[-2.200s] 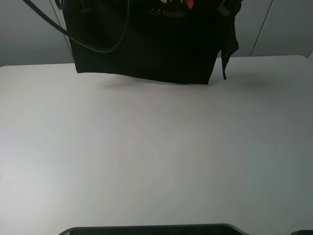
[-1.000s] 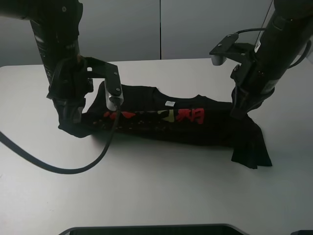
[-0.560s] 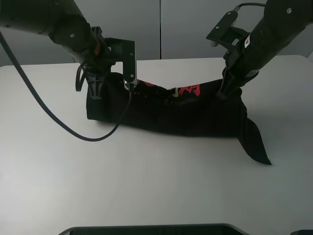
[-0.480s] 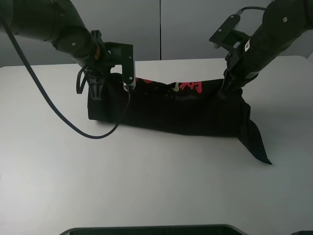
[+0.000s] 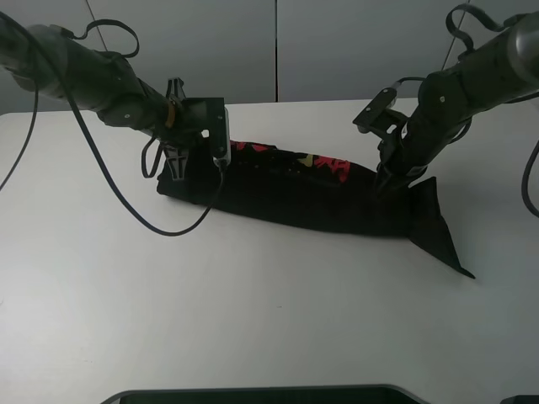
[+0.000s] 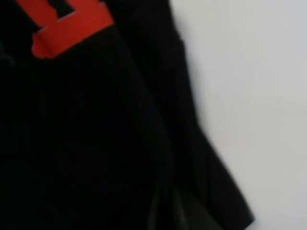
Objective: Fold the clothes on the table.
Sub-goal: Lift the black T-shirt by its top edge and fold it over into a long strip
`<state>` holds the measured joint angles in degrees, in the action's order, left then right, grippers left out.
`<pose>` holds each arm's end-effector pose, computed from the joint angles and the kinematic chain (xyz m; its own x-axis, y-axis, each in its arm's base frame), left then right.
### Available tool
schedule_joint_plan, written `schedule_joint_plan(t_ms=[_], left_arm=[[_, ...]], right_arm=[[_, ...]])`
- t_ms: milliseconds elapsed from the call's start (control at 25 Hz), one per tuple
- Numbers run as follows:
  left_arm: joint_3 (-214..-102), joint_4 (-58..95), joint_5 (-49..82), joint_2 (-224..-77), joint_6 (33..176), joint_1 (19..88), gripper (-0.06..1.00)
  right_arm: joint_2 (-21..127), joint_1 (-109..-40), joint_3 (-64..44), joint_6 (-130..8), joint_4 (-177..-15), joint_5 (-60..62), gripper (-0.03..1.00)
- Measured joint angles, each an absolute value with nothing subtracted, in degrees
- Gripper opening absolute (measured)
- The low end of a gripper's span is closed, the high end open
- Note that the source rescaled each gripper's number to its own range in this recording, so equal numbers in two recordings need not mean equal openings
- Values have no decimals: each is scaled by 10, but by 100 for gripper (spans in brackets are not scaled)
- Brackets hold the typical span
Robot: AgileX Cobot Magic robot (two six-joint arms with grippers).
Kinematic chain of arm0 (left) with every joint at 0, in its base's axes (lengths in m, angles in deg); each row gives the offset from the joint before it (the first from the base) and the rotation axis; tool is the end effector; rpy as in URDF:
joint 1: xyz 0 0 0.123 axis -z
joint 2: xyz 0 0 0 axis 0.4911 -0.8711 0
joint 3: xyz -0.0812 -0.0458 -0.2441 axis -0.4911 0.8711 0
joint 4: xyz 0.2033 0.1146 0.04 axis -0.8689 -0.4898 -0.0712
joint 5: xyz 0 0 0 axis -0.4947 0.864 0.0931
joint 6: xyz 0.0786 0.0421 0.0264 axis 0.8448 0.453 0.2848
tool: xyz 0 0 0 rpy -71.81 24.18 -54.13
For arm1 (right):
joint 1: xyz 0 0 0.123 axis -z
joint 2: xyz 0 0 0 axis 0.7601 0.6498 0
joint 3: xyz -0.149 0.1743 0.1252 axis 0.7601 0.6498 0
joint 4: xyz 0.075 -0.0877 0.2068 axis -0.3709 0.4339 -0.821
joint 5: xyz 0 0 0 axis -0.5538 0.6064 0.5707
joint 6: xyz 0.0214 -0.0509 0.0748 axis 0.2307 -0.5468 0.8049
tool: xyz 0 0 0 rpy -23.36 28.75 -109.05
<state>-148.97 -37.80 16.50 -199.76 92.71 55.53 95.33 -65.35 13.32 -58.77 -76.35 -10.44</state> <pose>0.3691 -0.1761 0.0949 0.0917 0.9675 -0.2357 0.7932 0.0721 0.6047 0.3200 0.0838 0.0751 -0.6507 -0.7330 -0.1984 -0.7029 0.6803 -0.2078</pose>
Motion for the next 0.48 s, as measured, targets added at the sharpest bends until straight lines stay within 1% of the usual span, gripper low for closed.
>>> schedule_joint_plan(t_ms=[120,200,280,320,400,440,480], left_arm=[[-1490,-380,121,-2015,927,555,1],[-1490,-380,110,-2023,927,555,1],[-1490,-380,109,-2025,923,555,1],[-1490,-380,109,-2025,920,555,1],[-1490,-376,118,-2024,919,555,5],[-1490,-368,125,-2023,918,555,9],[-1490,-365,139,-2019,917,555,13]], right_arm=[[959,-654,131,-588,-760,-96,3],[959,-654,129,-588,-759,-93,11],[959,-651,126,-588,-753,-94,28],[960,-648,120,-586,-749,-97,41],[961,-647,106,-577,-742,-114,64],[961,-647,97,-571,-741,-127,74],[961,-647,89,-567,-742,-140,80]])
